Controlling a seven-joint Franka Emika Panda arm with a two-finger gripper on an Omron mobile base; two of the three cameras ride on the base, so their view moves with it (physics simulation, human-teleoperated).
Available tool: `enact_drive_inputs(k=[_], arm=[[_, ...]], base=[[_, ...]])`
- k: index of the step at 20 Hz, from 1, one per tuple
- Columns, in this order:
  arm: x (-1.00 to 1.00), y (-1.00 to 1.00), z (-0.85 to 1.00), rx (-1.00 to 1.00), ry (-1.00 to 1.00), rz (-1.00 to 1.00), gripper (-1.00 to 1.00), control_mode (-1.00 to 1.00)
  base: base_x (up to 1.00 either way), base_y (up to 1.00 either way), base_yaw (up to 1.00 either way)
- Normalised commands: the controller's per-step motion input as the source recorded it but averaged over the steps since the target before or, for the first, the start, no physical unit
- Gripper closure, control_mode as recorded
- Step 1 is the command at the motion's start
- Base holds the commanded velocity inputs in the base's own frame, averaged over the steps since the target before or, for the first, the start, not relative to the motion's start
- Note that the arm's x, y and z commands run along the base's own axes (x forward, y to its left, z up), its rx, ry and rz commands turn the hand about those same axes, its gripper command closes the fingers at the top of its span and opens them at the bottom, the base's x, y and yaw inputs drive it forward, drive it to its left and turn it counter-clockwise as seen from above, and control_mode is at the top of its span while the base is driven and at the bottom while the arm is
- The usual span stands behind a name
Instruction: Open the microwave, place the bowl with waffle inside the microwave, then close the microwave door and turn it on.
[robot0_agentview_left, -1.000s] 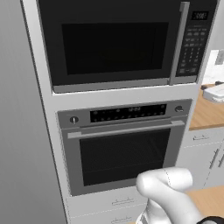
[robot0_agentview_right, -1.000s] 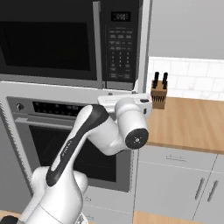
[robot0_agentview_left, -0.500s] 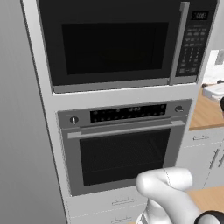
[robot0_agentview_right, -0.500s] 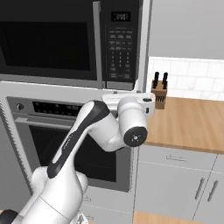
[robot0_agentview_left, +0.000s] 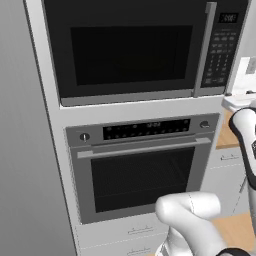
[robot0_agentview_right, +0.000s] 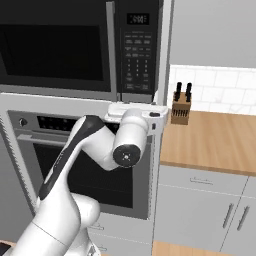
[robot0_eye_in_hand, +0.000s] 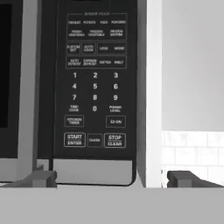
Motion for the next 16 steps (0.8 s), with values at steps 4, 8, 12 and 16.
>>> enact_drive_inputs(k=[4,8,12,16], arm=[[0.17,-0.06,0.00,0.00,-0.01,-0.02,-1.00,-1.00],[0.21,-0.02,0.00,0.00,0.00,-0.16,-1.00,-1.00],[0.26,0.00,0.00,0.00,0.00,-0.21,-1.00,-1.00],[0.13,0.01,0.02,0.00,0.00,-0.15,-1.00,-1.00]], base=[[0.00,0.00,0.00],[0.00,0.00,0.00],[0.00,0.00,0.00],[0.00,0.00,0.00]])
